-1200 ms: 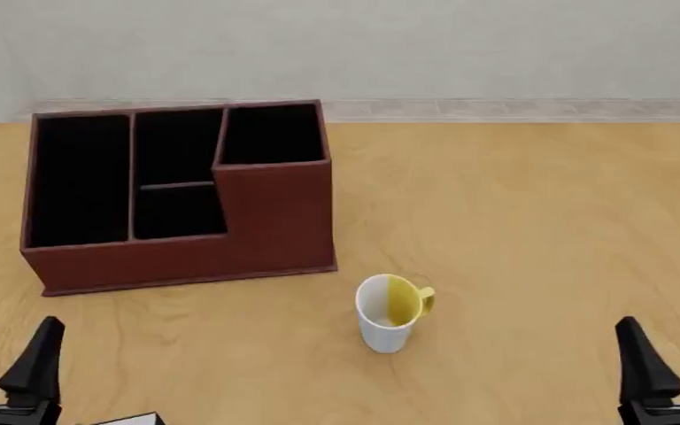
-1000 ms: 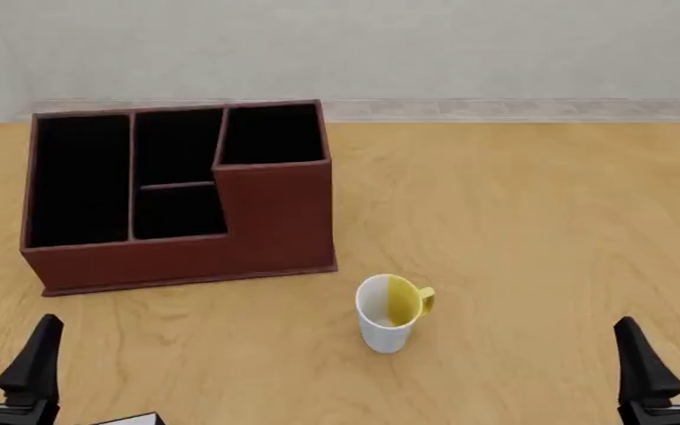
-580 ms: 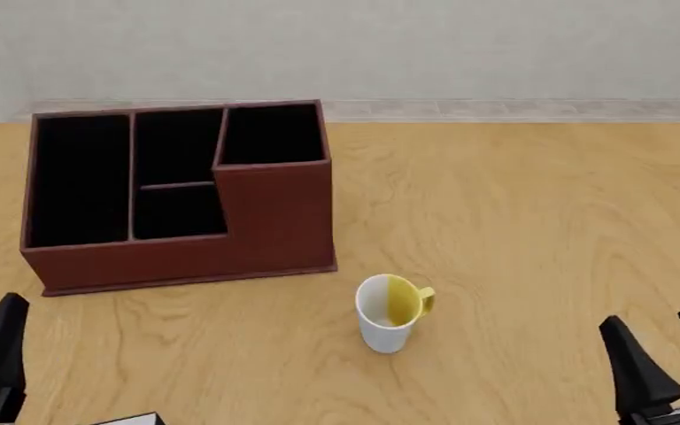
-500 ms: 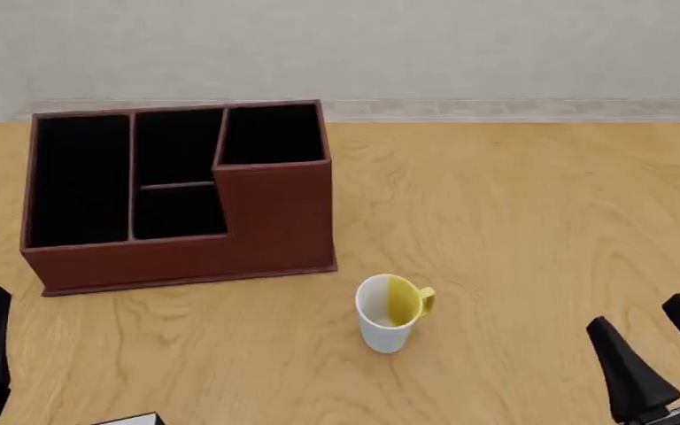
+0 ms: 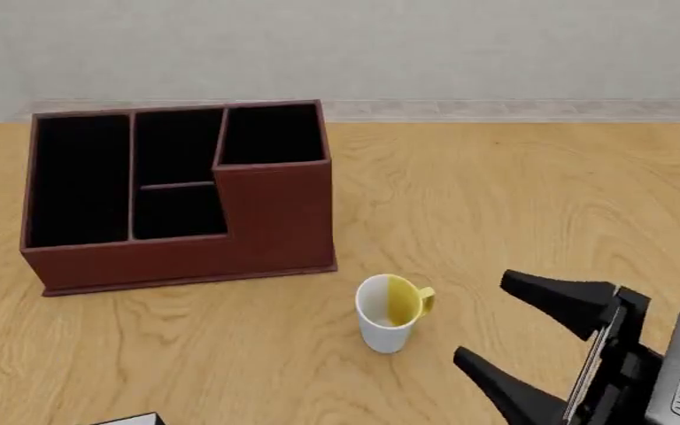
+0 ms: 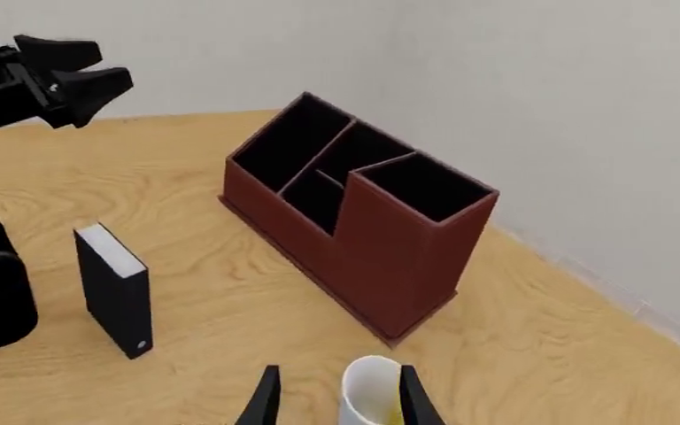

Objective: Pick up the book and place it in the right compartment of the caddy.

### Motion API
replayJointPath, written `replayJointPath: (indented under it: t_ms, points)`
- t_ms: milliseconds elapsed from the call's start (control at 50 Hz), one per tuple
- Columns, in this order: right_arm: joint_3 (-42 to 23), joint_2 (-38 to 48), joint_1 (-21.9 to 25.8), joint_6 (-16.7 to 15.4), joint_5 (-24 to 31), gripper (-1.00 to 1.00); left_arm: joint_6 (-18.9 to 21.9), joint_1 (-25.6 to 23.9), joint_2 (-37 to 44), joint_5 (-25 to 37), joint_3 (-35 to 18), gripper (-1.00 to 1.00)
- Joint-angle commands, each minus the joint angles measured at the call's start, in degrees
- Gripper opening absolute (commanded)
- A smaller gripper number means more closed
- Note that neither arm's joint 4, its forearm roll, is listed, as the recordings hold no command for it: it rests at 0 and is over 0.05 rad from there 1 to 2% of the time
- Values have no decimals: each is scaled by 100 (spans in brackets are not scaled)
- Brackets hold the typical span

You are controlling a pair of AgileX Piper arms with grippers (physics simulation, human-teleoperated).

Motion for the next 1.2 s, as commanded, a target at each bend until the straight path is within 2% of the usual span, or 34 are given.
replayJointPath:
  t_ms: [20, 340, 820, 1200]
  points:
    - [-549, 1398, 1308, -94, -438, 100, 13, 131, 0, 6, -66, 100]
    - [-1178, 2735, 2025, -192, -707, 100, -41, 249, 0, 47, -125, 100]
    - [-1839, 4213, 2454, -202, -921, 100, -97, 323, 0, 170, -329, 100]
    - [-2291, 5096, 2552, -262, -1087, 100, -50, 311, 0, 229, -423, 100]
